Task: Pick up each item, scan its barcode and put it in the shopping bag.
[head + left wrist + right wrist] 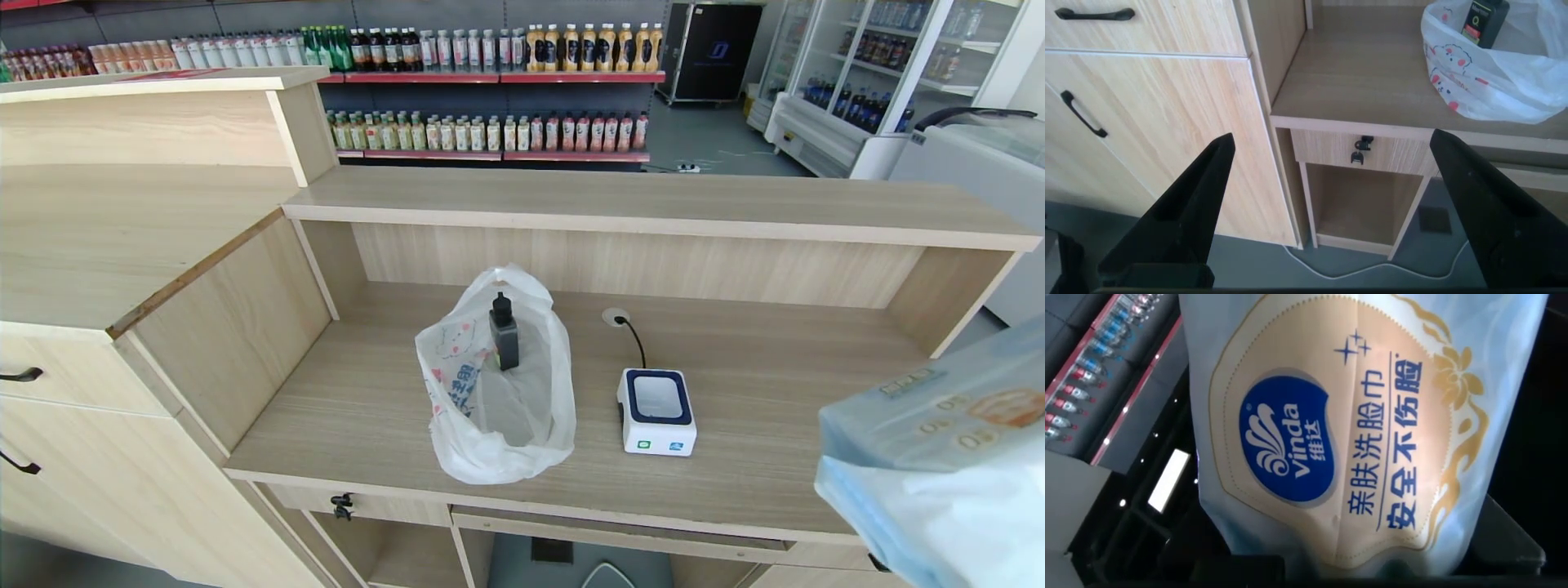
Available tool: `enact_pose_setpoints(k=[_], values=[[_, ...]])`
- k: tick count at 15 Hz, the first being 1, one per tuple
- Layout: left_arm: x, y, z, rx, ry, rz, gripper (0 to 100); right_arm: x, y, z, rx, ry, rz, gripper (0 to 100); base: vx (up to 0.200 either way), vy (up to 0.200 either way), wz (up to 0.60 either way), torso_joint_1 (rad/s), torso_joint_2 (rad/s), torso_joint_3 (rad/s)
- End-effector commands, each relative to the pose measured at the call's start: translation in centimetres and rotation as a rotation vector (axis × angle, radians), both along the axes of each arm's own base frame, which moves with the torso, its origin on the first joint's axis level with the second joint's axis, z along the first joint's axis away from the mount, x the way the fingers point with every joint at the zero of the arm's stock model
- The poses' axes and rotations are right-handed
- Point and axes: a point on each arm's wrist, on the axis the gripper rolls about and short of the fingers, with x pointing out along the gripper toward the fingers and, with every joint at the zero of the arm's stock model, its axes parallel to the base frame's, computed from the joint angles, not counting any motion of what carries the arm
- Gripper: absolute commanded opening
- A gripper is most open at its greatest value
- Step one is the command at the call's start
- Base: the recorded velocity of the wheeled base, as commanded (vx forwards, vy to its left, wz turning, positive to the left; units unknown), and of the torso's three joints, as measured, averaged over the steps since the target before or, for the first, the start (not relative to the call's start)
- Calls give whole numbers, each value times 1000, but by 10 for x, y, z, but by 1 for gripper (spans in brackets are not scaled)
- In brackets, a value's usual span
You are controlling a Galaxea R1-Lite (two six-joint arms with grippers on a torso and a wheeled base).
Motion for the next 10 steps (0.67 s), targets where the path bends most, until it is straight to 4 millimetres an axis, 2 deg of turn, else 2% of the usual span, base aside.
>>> enact_pose_setpoints(k=[1,10], values=[[0,0,0,0,0,1,100,-5,-4,0,15,-17,0,0,0,0,0,0,0,0],[0,0,0,0,0,1,100,-6,-6,0,18,2,10,0,0,0,0,0,0,0]])
